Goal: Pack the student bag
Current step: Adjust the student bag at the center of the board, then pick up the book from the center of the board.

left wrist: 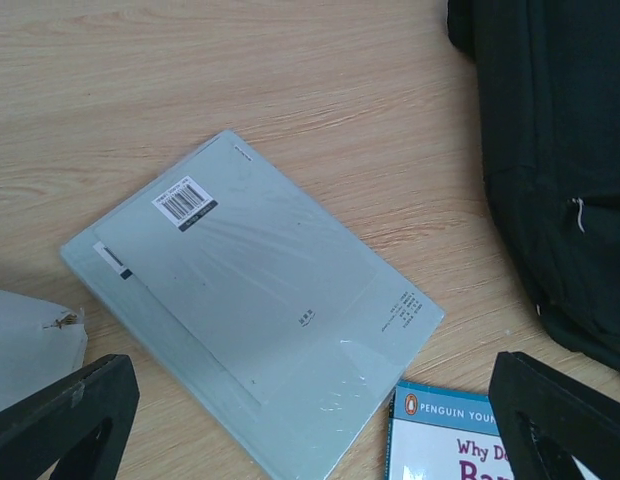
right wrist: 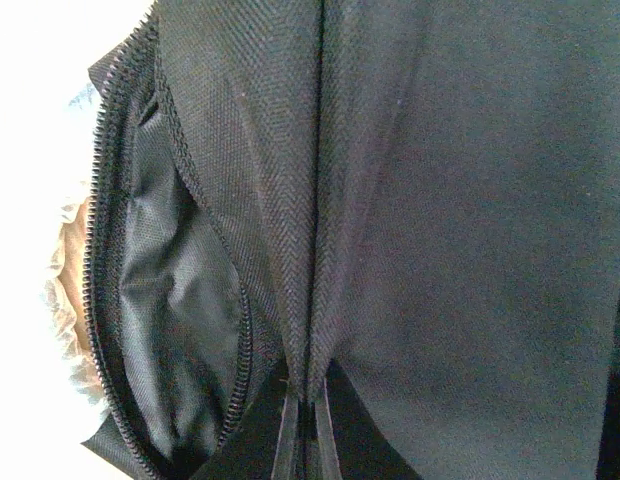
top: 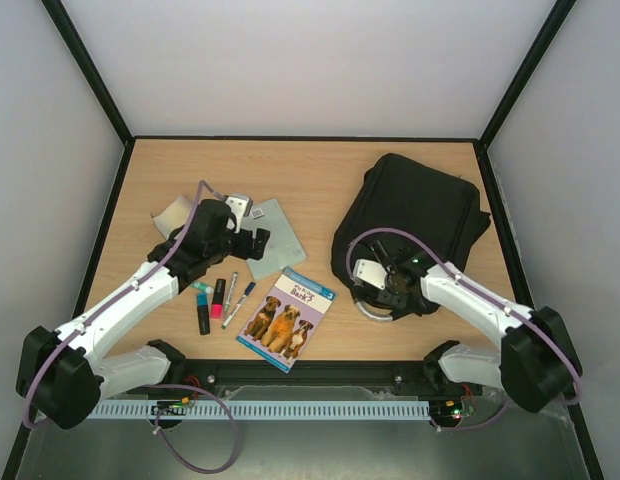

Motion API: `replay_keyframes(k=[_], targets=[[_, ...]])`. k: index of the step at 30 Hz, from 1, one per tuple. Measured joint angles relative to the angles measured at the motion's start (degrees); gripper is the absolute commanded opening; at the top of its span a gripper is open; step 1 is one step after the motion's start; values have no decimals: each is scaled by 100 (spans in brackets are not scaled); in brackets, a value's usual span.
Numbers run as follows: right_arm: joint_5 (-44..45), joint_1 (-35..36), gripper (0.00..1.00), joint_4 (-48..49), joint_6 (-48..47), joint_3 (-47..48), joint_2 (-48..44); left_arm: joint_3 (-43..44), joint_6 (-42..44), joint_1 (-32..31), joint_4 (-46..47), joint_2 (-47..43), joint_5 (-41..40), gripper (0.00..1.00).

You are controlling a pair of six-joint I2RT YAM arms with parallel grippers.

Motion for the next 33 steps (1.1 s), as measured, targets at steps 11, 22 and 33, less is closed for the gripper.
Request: replay_keyframes(k=[11, 22, 33], targets=[[553, 20, 65, -483, -334, -444, -1307, 7, -50, -120, -9, 144, -2, 99], [-1696, 13, 69, -990, 315, 658, -1694, 46, -682, -162, -702, 422, 149, 96], [-3866, 116, 47, -70, 992, 619, -601, -544, -1128, -162, -1132, 232, 1060, 84]])
